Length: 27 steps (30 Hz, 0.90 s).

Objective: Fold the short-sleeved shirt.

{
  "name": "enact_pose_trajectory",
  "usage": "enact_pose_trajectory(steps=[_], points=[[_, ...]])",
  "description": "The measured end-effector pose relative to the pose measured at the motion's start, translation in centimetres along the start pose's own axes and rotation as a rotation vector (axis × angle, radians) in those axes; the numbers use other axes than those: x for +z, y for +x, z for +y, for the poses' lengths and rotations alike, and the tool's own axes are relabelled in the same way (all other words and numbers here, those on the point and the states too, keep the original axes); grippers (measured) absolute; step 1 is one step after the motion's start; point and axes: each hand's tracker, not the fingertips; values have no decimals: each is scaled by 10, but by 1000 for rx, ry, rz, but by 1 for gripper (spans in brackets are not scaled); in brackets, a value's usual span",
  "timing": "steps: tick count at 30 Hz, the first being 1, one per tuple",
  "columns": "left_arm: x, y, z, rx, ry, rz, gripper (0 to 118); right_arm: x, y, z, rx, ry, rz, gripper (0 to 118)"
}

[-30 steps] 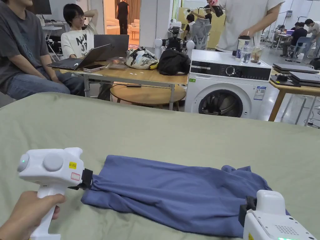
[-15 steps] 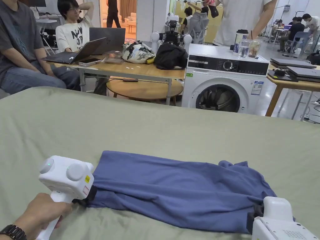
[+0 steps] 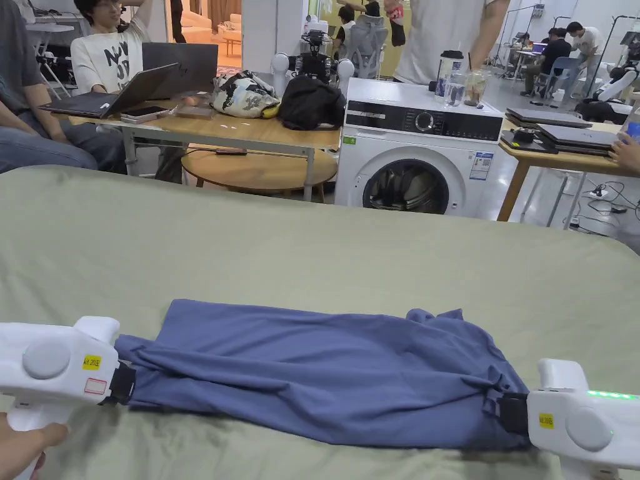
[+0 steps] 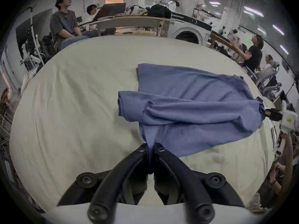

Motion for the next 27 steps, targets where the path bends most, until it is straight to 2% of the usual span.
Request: enact_pose_trajectory(steps=[3,4,6,8,11,16,20,27], points=[[-1,2,-7,6,3,-7,0,-29,1,-6,-3,-104,19,59],[-2,3,-8,5,1,-7,0,-34,-1,-9,-1,-126,55,51],[-4,3,-11,7,-2,-9,0,-30,-5,-13,-2,-82,112,21],[-3,4,-13,8,5,-7,0,-24,-12,-14,-10,-76,97,14],[4,4,-13,21,22,-14,0,-13,-15,-16,23,-45,72,10],[39,6,-10,26,98,-36,0,34,-12,-11,11,16,73,9],[67,2,-22,34,122,-36,0,75,-15,-22,54,51,29,9],[88,-8,-85,65,74,-55,0,115,-13,-81,61,-40,31,9]])
